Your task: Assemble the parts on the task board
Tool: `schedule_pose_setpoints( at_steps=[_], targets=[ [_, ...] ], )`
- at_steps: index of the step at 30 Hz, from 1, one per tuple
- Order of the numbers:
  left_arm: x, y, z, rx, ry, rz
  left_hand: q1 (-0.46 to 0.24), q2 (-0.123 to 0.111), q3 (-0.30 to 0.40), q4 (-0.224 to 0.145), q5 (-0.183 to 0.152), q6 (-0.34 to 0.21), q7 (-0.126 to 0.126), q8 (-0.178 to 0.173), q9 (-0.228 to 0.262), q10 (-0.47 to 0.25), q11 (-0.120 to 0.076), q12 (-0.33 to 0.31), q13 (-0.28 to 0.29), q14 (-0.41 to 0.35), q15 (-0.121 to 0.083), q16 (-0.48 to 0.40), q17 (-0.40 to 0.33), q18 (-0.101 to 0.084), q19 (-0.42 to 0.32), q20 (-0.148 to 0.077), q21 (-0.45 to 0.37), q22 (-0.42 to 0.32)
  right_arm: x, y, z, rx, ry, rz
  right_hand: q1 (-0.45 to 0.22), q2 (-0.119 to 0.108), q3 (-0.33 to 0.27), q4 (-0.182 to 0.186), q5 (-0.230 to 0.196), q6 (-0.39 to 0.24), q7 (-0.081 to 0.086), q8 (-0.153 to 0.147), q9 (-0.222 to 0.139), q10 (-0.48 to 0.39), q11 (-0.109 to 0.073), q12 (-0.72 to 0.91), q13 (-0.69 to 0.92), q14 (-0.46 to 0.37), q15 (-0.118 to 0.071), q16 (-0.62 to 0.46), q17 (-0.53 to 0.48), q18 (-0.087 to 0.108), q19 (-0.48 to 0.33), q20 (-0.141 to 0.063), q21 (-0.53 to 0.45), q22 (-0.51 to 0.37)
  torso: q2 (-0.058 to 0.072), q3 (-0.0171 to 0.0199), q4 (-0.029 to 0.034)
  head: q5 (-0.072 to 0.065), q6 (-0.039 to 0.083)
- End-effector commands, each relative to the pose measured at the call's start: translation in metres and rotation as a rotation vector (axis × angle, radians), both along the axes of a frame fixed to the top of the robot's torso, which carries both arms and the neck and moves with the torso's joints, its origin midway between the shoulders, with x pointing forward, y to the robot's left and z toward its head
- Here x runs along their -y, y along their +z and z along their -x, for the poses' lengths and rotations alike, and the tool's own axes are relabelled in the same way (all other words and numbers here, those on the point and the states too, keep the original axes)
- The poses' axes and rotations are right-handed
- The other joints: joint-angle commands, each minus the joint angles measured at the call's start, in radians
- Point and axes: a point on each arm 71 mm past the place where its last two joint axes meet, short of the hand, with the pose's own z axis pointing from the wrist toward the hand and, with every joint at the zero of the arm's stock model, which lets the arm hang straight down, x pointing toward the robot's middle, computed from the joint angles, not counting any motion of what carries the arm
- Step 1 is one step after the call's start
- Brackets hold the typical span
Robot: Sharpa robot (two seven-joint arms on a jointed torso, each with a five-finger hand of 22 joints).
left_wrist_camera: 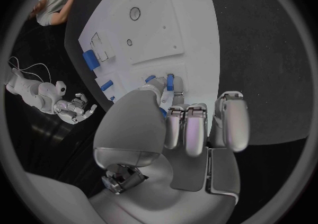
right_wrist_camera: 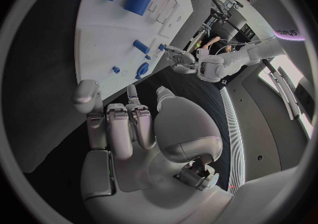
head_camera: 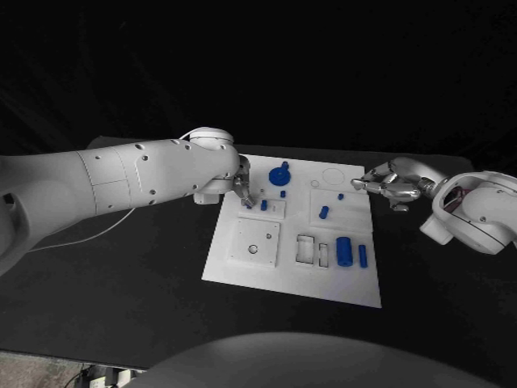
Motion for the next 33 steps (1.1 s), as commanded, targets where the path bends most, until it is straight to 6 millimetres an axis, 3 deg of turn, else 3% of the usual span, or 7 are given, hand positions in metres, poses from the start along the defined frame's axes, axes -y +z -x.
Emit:
schedule_pose_setpoints(
  at_steps=[1,33],
  targets=[
    [0.0026,0.0000,0.0008,0.000,-0.023,-0.015,0.006,-0.002,0.007,0.001,-0.006,-0.004,-0.004,0.005,0.001,0.102,-0.002,-0.006,0.263,0.103,-0.001,0.002,0.263,0.008,-0.009,0.000,-0.005,0.163,-0.0013,-0.0007,0.0006,-0.006,0.015,-0.001,0.000,0.010,-0.004,-0.001,0.006,0.003,-0.001,-0.005,-0.001,0.108,0.004,0.004,0.263,0.106,0.004,0.003,0.263,0.014,-0.006,-0.003,-0.005,0.111,0.000,0.0000,-0.0005,0.001,0.000],
    [0.0061,-0.0010,0.0027,0.004,-0.050,-0.035,0.011,-0.016,0.025,-0.013,-0.025,-0.008,-0.004,0.008,0.007,0.102,-0.002,-0.006,0.263,0.103,-0.001,0.002,0.263,0.009,-0.011,0.000,-0.010,0.163,0.0001,-0.0009,0.0007,-0.005,0.012,0.000,0.000,0.009,-0.005,-0.002,0.007,0.003,-0.001,-0.006,-0.002,0.108,0.004,0.004,0.263,0.106,0.005,0.003,0.263,0.014,-0.007,-0.003,-0.007,0.111,0.000,-0.0001,-0.0003,0.001,0.000]
  ],
)
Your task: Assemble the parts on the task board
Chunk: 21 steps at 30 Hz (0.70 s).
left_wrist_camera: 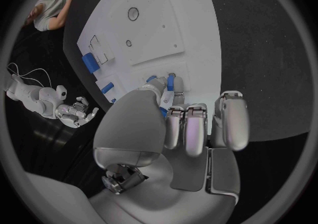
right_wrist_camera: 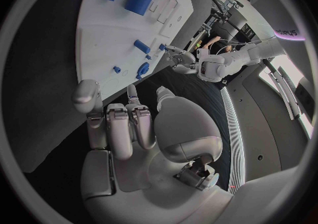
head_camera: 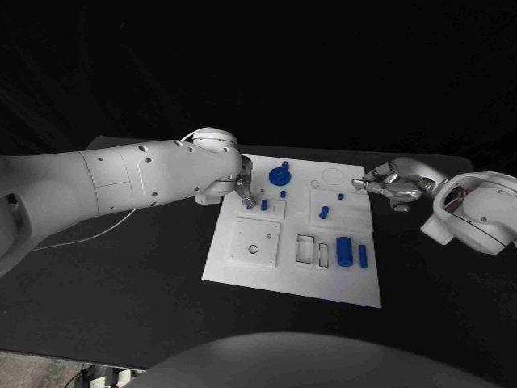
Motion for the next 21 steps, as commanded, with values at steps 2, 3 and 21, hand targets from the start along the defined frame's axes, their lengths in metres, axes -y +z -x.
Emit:
schedule_pose_setpoints(
  at_steps=[2,3,21],
  targets=[
    [0.0004,-0.0019,0.0017,-0.017,-0.017,-0.023,0.005,-0.008,0.008,-0.002,-0.008,0.001,-0.006,0.004,0.001,0.102,-0.002,-0.006,0.263,0.103,-0.001,0.002,0.263,0.009,-0.005,0.000,-0.007,0.162,-0.0009,-0.0005,0.0009,-0.005,0.015,-0.001,0.001,0.009,-0.005,-0.002,0.007,0.003,-0.001,-0.006,-0.002,0.108,0.004,0.004,0.263,0.106,0.005,0.003,0.263,0.015,-0.008,-0.003,-0.005,0.111,0.000,-0.0002,-0.0001,0.000,0.000],
    [-0.0001,-0.0021,0.0018,-0.018,-0.016,-0.026,0.005,-0.008,0.009,-0.002,-0.008,0.001,-0.006,0.004,0.001,0.102,-0.002,-0.006,0.263,0.103,-0.001,0.002,0.263,0.009,-0.005,0.000,-0.007,0.162,-0.0008,-0.0006,0.0009,-0.005,0.014,-0.001,0.001,0.009,-0.005,-0.002,0.007,0.003,-0.001,-0.006,-0.002,0.108,0.004,0.004,0.263,0.106,0.005,0.003,0.263,0.015,-0.008,-0.003,-0.006,0.111,0.000,0.0000,0.0000,0.000,0.000],
    [-0.0016,-0.0039,0.0021,-0.026,-0.011,-0.034,0.005,-0.009,0.018,-0.008,-0.008,0.002,-0.005,0.005,0.003,0.102,-0.002,-0.006,0.263,0.103,-0.001,0.002,0.263,0.009,-0.006,0.000,-0.010,0.162,-0.0014,-0.0011,0.0008,-0.010,0.015,0.002,0.002,0.008,-0.005,-0.003,0.007,0.003,-0.001,-0.006,-0.002,0.108,0.004,0.004,0.263,0.106,0.005,0.003,0.263,0.015,-0.011,-0.002,-0.010,0.110,0.000,0.0000,0.0000,0.004,0.000]
  ],
)
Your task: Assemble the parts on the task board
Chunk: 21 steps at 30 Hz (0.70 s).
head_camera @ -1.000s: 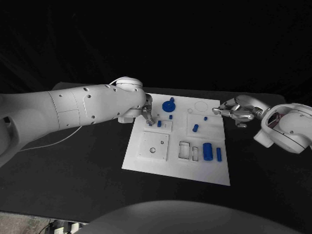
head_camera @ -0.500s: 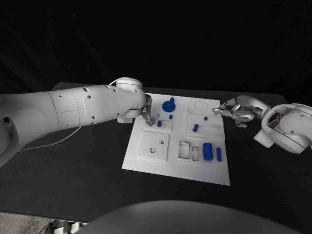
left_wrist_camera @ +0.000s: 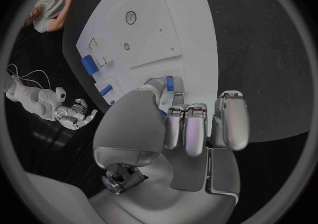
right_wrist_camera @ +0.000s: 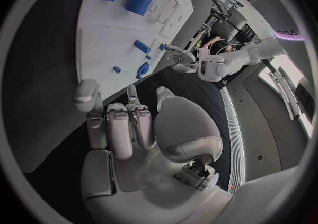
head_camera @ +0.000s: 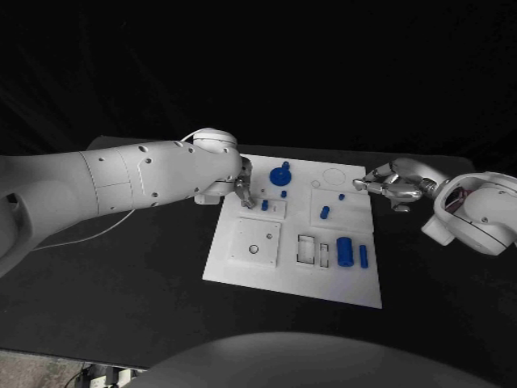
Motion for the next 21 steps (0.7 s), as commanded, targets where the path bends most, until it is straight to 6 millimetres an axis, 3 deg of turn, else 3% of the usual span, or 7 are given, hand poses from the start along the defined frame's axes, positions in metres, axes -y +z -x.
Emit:
schedule_pose_setpoints(
  at_steps=[1,5,9,21],
  targets=[
    [0.0012,-0.0021,0.0012,-0.015,-0.010,-0.016,0.002,0.001,0.008,0.001,-0.004,0.000,-0.003,0.003,0.001,0.102,-0.002,-0.006,0.263,0.103,-0.001,0.002,0.263,0.009,-0.006,0.000,-0.007,0.162,-0.0014,-0.0009,0.0007,-0.009,0.015,0.001,0.002,0.008,-0.005,-0.003,0.003,0.003,-0.001,-0.006,-0.001,0.108,0.004,0.004,0.263,0.106,0.005,0.003,0.263,0.016,-0.007,0.001,-0.006,0.109,0.000,0.0004,-0.0003,0.001,0.000],
    [0.0025,-0.0030,0.0011,-0.018,-0.011,-0.012,-0.015,0.001,0.008,0.010,-0.030,-0.004,0.000,0.000,0.000,0.102,0.000,-0.006,0.263,0.103,0.000,0.002,0.263,0.009,-0.006,0.001,-0.008,0.162,-0.0013,-0.0010,0.0008,-0.009,0.015,0.002,0.002,0.008,-0.005,-0.003,0.003,0.003,-0.001,-0.006,-0.001,0.108,0.004,0.004,0.263,0.106,0.005,0.003,0.263,0.016,-0.007,0.001,-0.006,0.109,0.000,0.0001,-0.0009,0.000,0.000],
    [0.0023,-0.0041,0.0003,-0.022,-0.005,-0.013,-0.068,0.005,-0.011,0.046,-0.116,-0.006,0.006,-0.009,-0.007,0.102,0.006,-0.006,0.263,0.103,0.005,0.002,0.263,0.009,-0.006,0.005,-0.011,0.162,-0.0009,-0.0010,0.0009,-0.010,0.014,0.002,0.002,0.008,-0.005,-0.003,0.003,0.003,-0.001,-0.006,-0.001,0.108,0.004,0.004,0.263,0.106,0.005,0.003,0.263,0.016,-0.007,0.001,-0.006,0.109,0.000,0.0001,-0.0015,0.000,0.000],
    [0.0006,-0.0072,-0.0016,-0.048,0.004,-0.028,-0.120,0.007,-0.045,0.076,-0.160,-0.014,0.017,-0.035,-0.024,0.102,0.016,-0.006,0.263,0.103,0.013,0.002,0.263,0.012,-0.015,0.012,-0.026,0.159,-0.0003,-0.0017,0.0010,-0.013,0.014,0.003,0.004,0.009,-0.004,-0.004,0.005,0.003,-0.001,-0.007,-0.001,0.108,0.004,0.004,0.263,0.106,0.005,0.003,0.263,0.016,-0.010,0.001,-0.009,0.108,0.000,0.0003,0.0000,-0.001,0.000]
  ],
)
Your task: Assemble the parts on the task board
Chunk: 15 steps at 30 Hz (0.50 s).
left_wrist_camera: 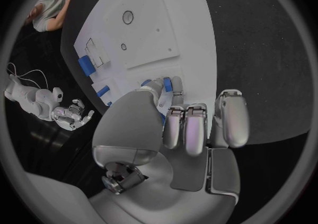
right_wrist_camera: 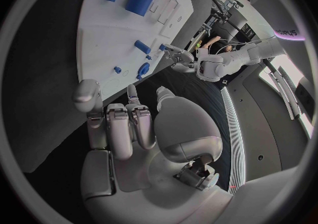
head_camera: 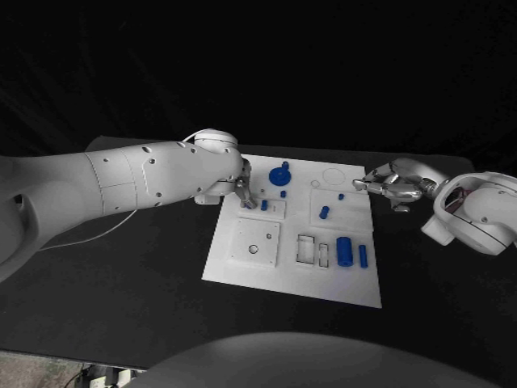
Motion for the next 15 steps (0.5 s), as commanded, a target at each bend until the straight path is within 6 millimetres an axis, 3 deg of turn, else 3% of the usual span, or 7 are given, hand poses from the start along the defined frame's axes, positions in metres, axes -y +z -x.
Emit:
schedule_pose_setpoints(
  at_steps=[1,15],
  targets=[
    [0.0008,-0.0026,0.0018,-0.035,-0.008,-0.011,-0.012,-0.001,-0.007,0.003,-0.007,-0.004,0.007,-0.008,-0.005,0.102,0.008,-0.006,0.263,0.103,0.006,0.002,0.263,0.013,-0.006,0.003,-0.006,0.158,-0.0012,-0.0014,0.0008,-0.011,0.015,0.002,0.004,0.009,-0.004,-0.004,0.005,0.003,-0.001,-0.007,-0.001,0.108,0.004,0.004,0.263,0.106,0.005,0.003,0.263,0.016,-0.009,0.001,-0.005,0.109,0.000,0.0000,0.0005,0.000,0.000],
    [0.0013,-0.0032,0.0015,-0.037,-0.017,0.004,-0.044,-0.002,-0.031,0.006,0.000,-0.020,0.017,-0.032,-0.018,0.102,0.016,-0.006,0.263,0.103,0.014,0.002,0.263,0.015,-0.013,0.010,-0.018,0.156,-0.0014,-0.0026,0.0007,-0.015,0.016,0.004,0.007,0.008,-0.004,-0.005,0.006,0.003,-0.001,-0.007,-0.002,0.108,0.004,0.004,0.263,0.106,0.005,0.003,0.263,0.017,-0.011,0.001,-0.007,0.108,0.000,0.0002,0.0005,0.002,0.000]
  ],
)
